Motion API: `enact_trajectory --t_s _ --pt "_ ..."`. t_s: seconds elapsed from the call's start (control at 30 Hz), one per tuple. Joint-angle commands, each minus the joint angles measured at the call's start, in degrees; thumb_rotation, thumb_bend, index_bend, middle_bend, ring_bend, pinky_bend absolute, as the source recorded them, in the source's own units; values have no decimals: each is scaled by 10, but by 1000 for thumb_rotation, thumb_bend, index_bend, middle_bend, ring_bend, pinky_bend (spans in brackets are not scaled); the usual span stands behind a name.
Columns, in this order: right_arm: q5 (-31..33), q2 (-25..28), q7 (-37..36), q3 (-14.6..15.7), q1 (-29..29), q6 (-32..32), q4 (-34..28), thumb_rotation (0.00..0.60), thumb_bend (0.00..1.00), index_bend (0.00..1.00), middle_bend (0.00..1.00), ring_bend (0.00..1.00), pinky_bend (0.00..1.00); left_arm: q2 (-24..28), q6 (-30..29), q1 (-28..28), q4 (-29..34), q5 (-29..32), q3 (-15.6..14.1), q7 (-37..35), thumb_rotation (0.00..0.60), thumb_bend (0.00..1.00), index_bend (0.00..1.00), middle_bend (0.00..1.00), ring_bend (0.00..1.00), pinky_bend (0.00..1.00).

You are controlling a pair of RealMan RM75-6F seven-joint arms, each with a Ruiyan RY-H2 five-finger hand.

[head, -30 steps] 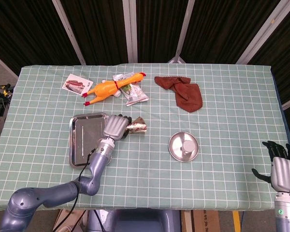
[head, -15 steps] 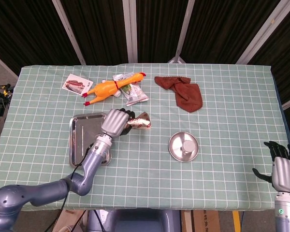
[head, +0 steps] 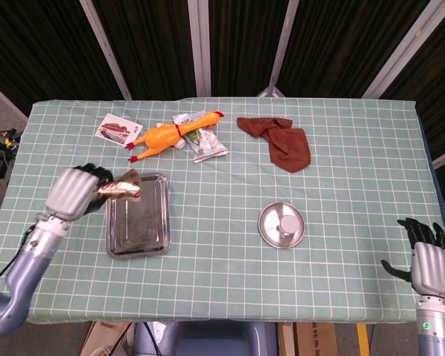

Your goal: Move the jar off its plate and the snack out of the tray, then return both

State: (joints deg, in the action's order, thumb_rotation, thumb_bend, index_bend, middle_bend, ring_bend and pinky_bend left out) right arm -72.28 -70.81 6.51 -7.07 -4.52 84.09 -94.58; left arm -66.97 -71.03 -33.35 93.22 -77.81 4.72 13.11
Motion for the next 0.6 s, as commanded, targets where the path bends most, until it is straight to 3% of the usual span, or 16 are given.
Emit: enact_trajectory --t_s 0.03,0.2,0.6 --pt "0 -1 0 0 0 -1 0 600 152 237 185 169 0 -4 -21 35 -74 -41 -38 -78 600 600 486 467 386 581" --pt "-1 -3 -2 -2 0 -4 1 600 152 237 185 170 0 -48 -29 38 -157 -91 -50 -149 600 586 487 457 355 565" --pt "3 -2 -11 -5 1 -14 5 600 152 237 185 173 0 -151 -7 38 -293 -121 -64 -189 600 490 480 366 234 435"
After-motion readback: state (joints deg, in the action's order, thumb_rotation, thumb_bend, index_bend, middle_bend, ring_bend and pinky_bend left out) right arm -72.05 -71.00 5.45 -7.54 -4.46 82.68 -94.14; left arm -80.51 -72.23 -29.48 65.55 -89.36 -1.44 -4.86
